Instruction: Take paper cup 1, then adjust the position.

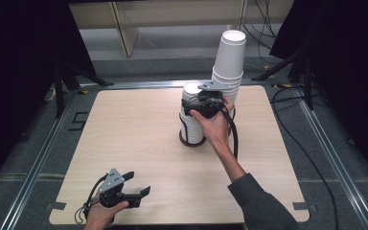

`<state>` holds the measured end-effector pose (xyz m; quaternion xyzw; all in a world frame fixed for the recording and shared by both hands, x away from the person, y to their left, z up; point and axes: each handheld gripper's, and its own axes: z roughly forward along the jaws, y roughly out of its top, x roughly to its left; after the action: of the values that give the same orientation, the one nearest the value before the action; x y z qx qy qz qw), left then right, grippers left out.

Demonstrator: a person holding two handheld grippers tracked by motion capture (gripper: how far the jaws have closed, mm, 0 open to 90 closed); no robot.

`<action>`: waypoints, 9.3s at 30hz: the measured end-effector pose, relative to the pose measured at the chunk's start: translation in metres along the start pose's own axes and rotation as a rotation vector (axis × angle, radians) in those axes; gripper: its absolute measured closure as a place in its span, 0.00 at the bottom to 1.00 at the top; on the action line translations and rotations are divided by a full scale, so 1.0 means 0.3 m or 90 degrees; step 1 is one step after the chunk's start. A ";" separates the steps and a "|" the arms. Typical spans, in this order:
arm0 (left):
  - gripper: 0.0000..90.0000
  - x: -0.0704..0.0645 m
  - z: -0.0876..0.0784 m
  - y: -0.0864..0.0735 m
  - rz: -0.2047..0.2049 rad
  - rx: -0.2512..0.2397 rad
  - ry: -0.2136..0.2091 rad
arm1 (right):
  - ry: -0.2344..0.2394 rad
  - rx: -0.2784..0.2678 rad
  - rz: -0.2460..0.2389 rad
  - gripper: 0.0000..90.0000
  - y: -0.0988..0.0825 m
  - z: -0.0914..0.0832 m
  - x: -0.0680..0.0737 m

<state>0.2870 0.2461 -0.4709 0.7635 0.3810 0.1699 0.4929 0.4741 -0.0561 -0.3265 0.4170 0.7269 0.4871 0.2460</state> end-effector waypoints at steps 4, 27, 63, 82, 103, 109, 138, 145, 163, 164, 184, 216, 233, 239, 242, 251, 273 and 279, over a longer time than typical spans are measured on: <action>0.16 -0.002 0.002 0.000 -0.005 -0.005 -0.001 | -0.012 0.003 0.001 0.19 0.004 0.015 0.009; 0.16 -0.002 0.004 0.002 -0.002 0.000 -0.004 | -0.036 0.014 0.016 0.23 0.026 0.039 0.017; 0.16 -0.009 0.013 0.001 -0.001 0.000 -0.009 | 0.010 -0.123 0.000 0.23 0.252 -0.250 0.039; 0.16 -0.008 0.022 0.004 0.003 0.004 -0.001 | 0.146 -0.078 -0.051 0.23 0.033 -0.343 0.126; 0.16 0.026 0.039 0.030 0.014 -0.050 0.010 | 0.213 -0.002 -0.038 0.23 -0.197 -0.207 0.148; 0.16 0.021 0.035 0.029 0.019 -0.056 0.004 | 0.223 0.020 -0.031 0.23 -0.237 -0.182 0.155; 0.16 -0.008 0.043 0.044 0.024 -0.087 -0.026 | 0.268 0.044 -0.041 0.23 -0.328 -0.117 0.224; 0.16 -0.041 0.073 0.058 0.048 -0.102 -0.040 | 0.293 0.040 -0.043 0.23 -0.333 -0.102 0.249; 0.13 -0.063 0.139 0.062 0.055 -0.117 -0.053 | 0.318 0.042 -0.076 0.23 -0.346 -0.083 0.330; 0.11 -0.063 0.139 0.063 0.055 -0.117 -0.052 | 0.315 0.049 -0.077 0.23 -0.346 -0.086 0.335; 0.01 -0.076 0.165 0.067 0.063 -0.142 -0.061 | 0.358 0.047 -0.058 0.23 -0.350 -0.099 0.371; 0.12 -0.094 0.124 0.098 0.228 -0.036 -0.063 | 0.419 0.097 -0.079 0.18 -0.276 -0.185 0.266; 0.13 -0.124 0.108 0.100 0.367 0.079 -0.075 | 0.466 0.196 -0.173 0.20 -0.312 -0.193 0.283; 0.13 -0.135 0.111 0.096 0.392 0.093 -0.077 | 0.473 0.218 -0.180 0.21 -0.329 -0.179 0.298; 0.13 -0.138 0.115 0.093 0.393 0.093 -0.083 | 0.473 0.222 -0.182 0.21 -0.334 -0.175 0.302; 0.13 -0.136 0.120 0.089 0.398 0.096 -0.092 | 0.472 0.243 -0.176 0.26 -0.342 -0.166 0.297; 0.03 -0.087 0.084 0.104 0.252 -0.149 -0.143 | 0.506 0.158 -0.091 0.28 -0.249 -0.239 0.211; 0.04 -0.086 0.075 0.105 0.251 -0.160 -0.137 | 0.515 0.145 -0.074 0.28 -0.243 -0.242 0.198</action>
<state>0.2974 0.2056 -0.4505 0.7696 0.1461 0.2265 0.5789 0.3602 -0.0552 -0.3609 0.1754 0.8365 0.5131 -0.0796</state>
